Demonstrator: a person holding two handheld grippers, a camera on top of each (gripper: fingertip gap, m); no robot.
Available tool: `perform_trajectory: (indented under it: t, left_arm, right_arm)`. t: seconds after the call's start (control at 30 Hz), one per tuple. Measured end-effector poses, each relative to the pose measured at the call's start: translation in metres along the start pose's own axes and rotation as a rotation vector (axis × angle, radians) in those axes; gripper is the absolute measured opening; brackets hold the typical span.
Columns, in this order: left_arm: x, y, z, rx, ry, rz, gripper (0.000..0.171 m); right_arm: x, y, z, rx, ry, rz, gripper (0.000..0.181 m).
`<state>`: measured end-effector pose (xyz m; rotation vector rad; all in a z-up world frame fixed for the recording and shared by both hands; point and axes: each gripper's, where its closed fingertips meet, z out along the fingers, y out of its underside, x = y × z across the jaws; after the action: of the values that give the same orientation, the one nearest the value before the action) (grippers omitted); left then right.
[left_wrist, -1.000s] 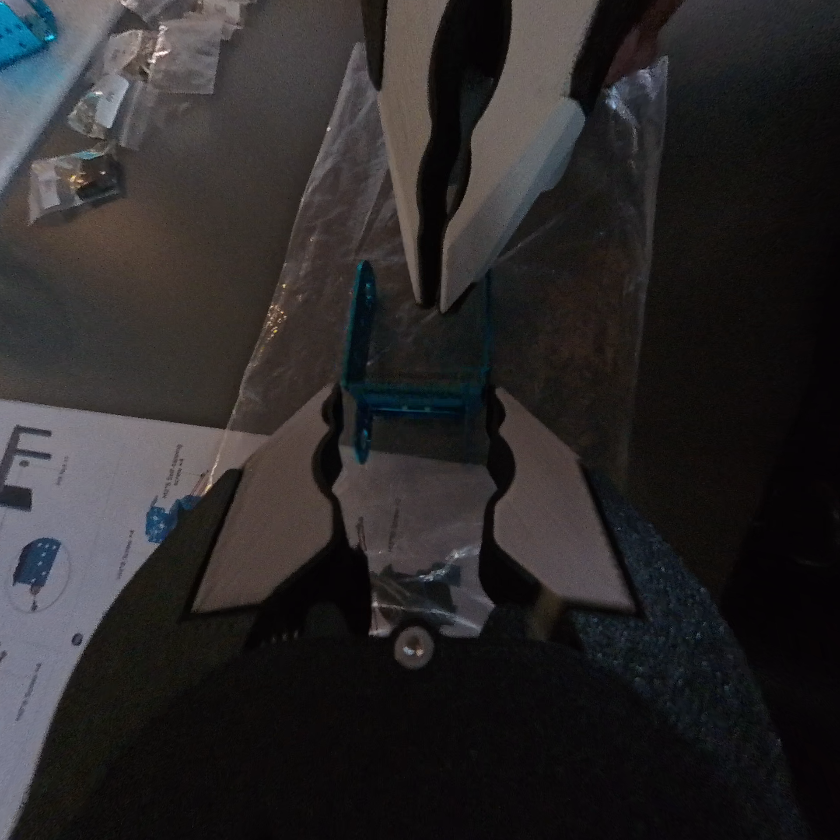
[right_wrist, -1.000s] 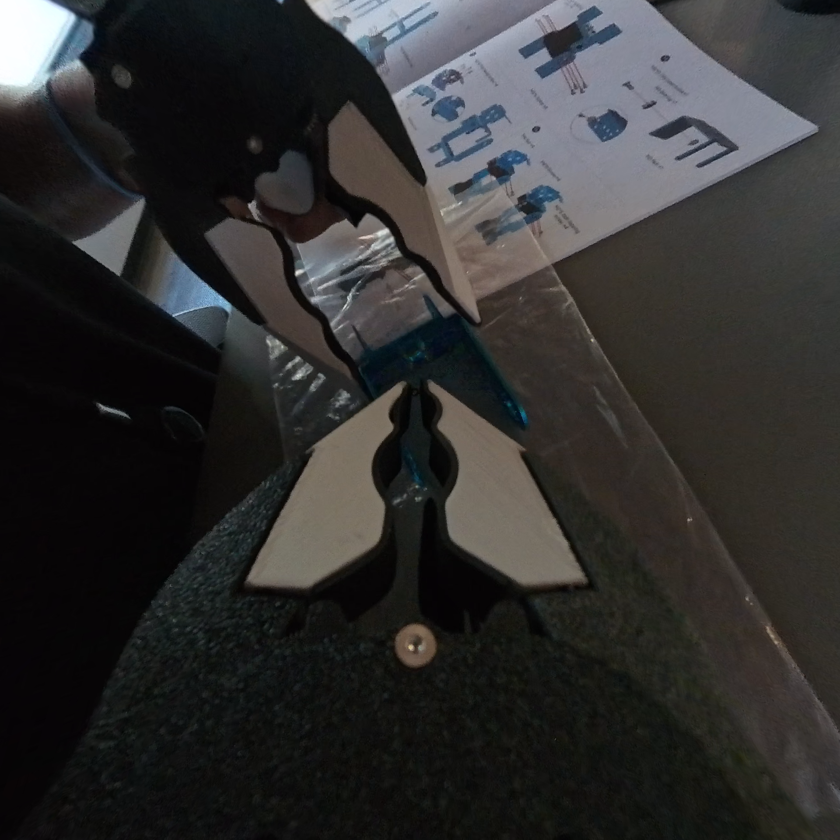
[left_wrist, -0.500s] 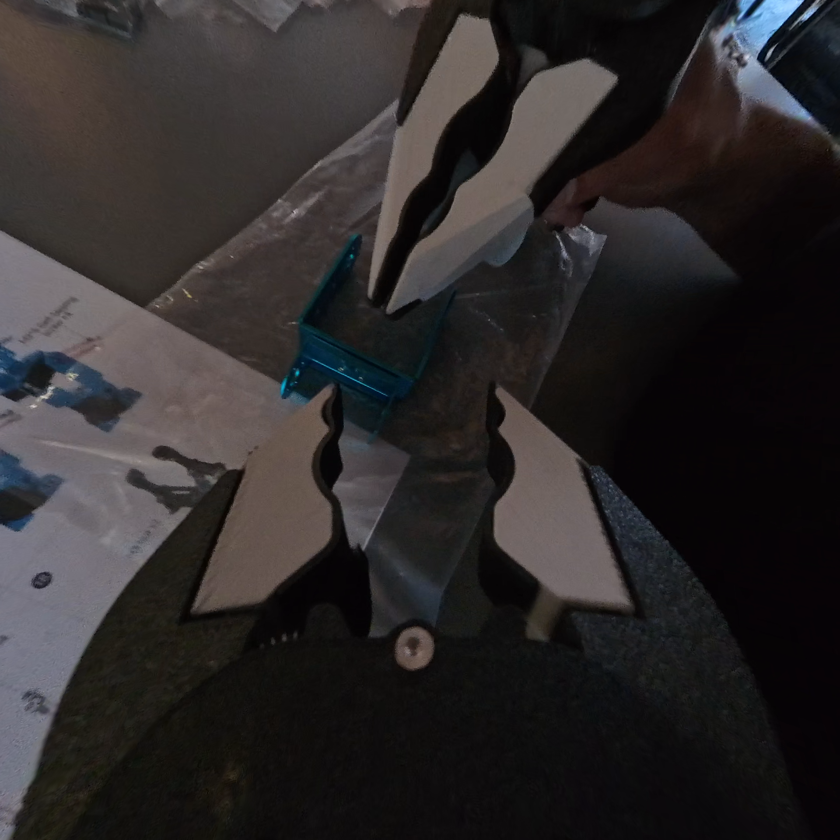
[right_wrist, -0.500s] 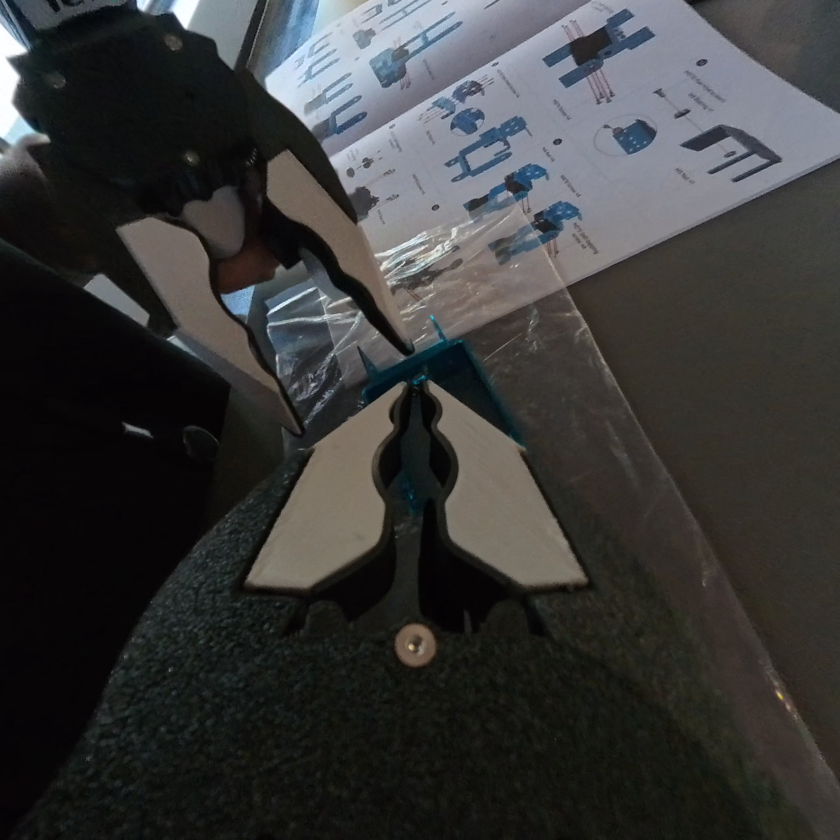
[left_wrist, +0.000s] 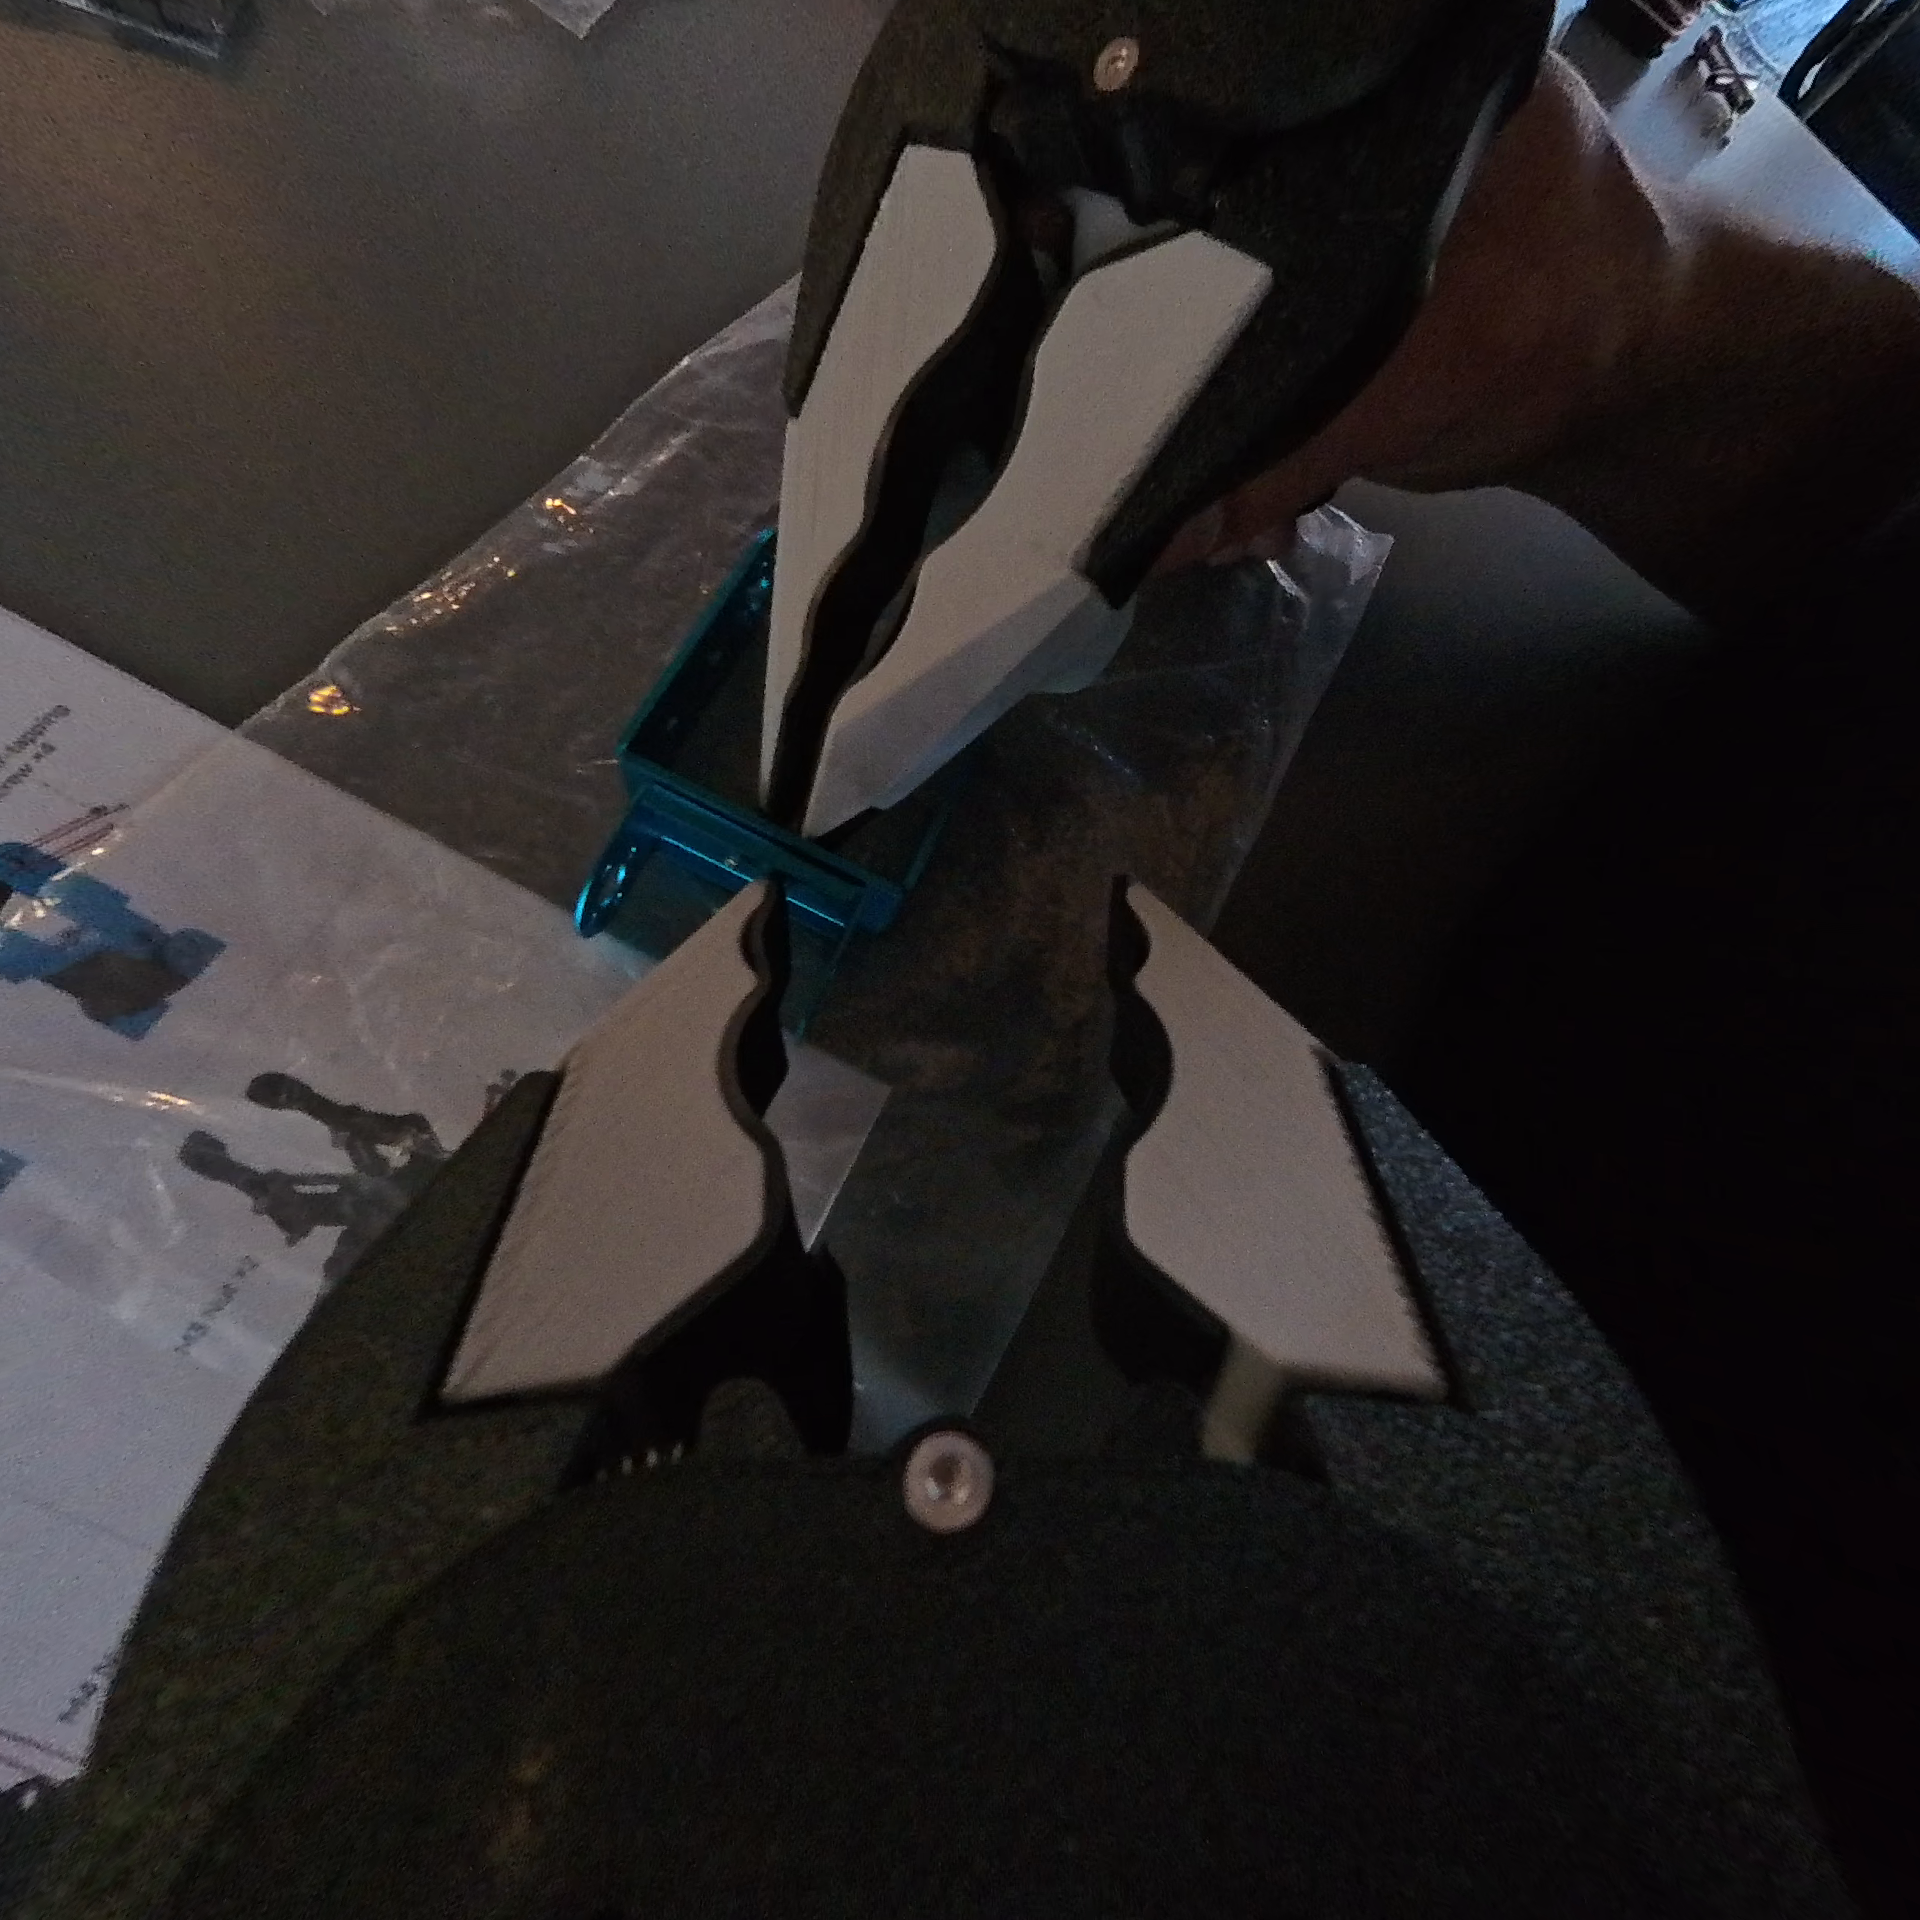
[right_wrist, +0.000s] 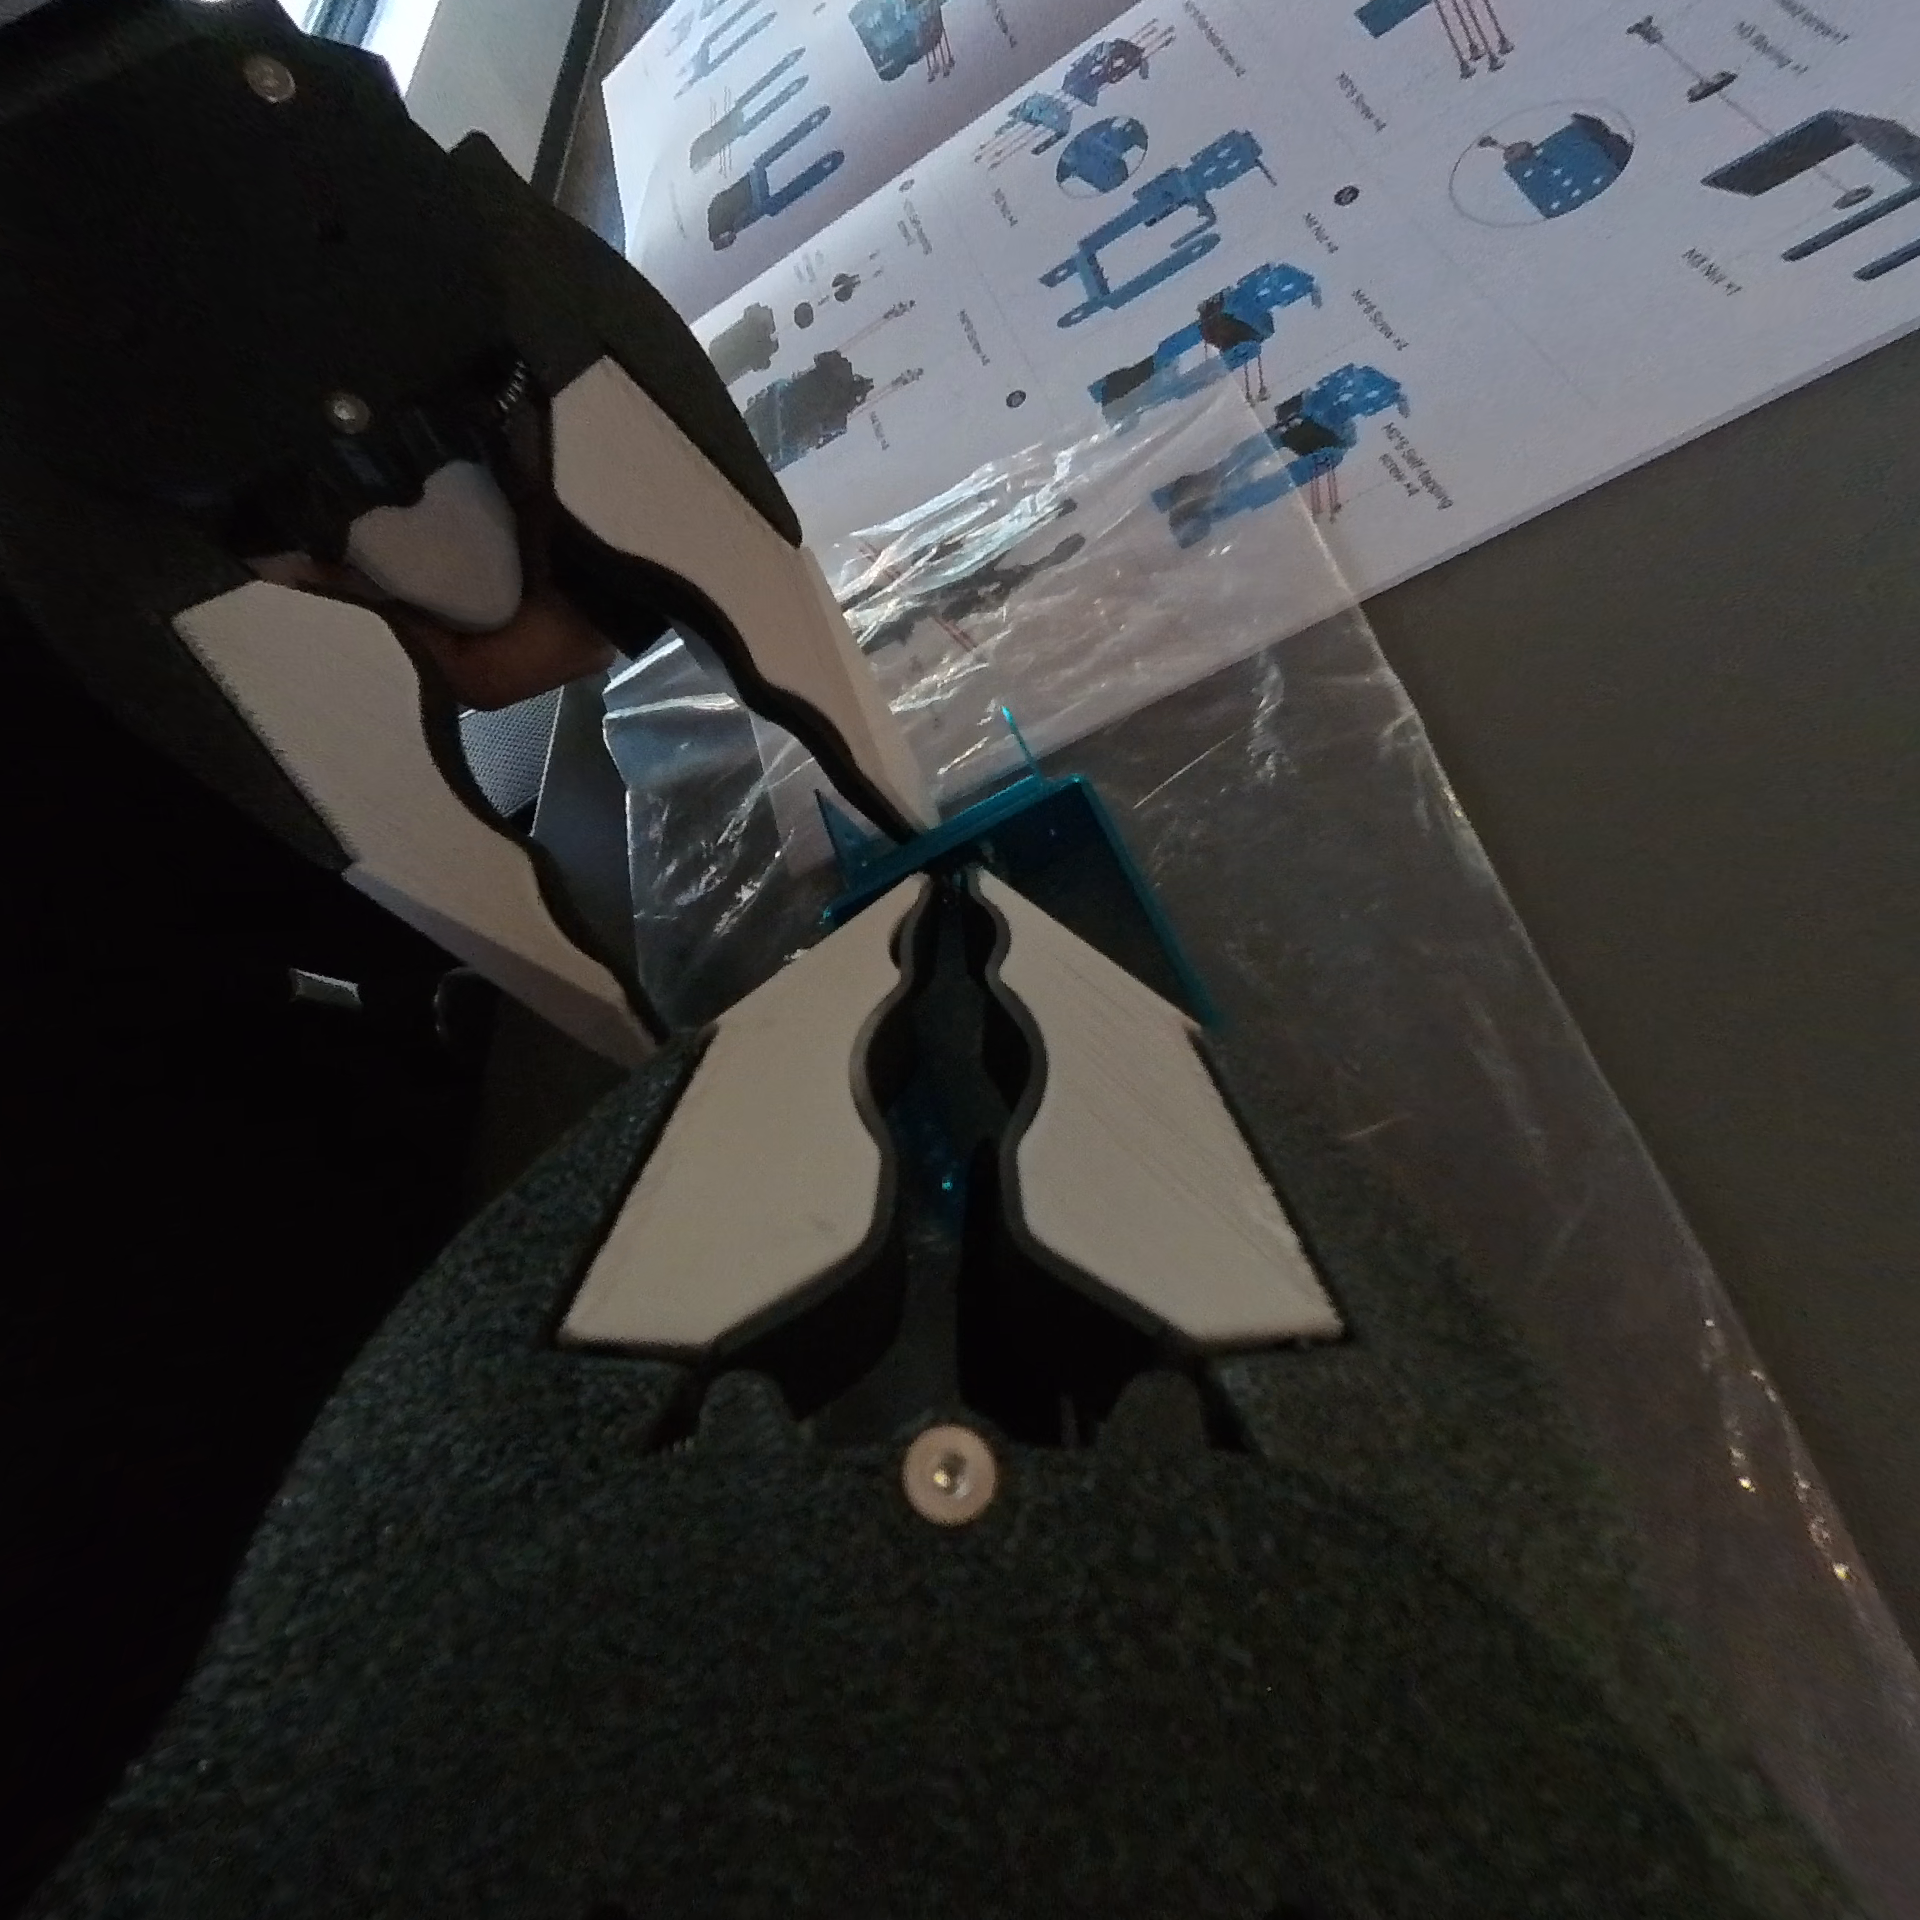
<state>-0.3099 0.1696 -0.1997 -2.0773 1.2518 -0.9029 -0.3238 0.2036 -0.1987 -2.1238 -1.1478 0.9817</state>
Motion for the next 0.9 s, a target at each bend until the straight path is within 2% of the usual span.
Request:
perform_trajectory:
  t: [0.37, 0.5, 0.6, 0.67, 0.77, 0.9]
  left_arm:
    - [-0.006, 0.000, 0.002, -0.010, -0.031, -0.004, 0.051]
    - [-0.012, -0.003, -0.004, 0.006, -0.092, -0.001, 0.052]
    - [-0.016, -0.025, -0.020, 0.130, -0.144, 0.025, 0.050]
    - [-0.015, -0.043, -0.029, 0.239, -0.173, 0.090, 0.037]
    - [-0.012, -0.065, -0.039, 0.363, -0.253, 0.229, 0.033]
    - [-0.013, -0.077, -0.035, 0.374, -0.336, 0.394, 0.030]
  right_arm:
    - [0.000, -0.002, -0.007, 0.048, -0.009, 0.003, 0.004]
    - [-0.005, -0.014, -0.019, 0.171, -0.074, 0.093, 0.003]
    - [-0.014, -0.033, -0.034, 0.335, -0.260, 0.294, 0.003]
    - [-0.015, -0.049, -0.050, 0.474, -0.440, 0.495, 0.003]
    - [-0.006, -0.059, -0.068, 0.618, -0.671, 0.746, 0.003]
    - [-0.004, -0.060, -0.076, 0.647, -0.725, 0.800, 0.003]
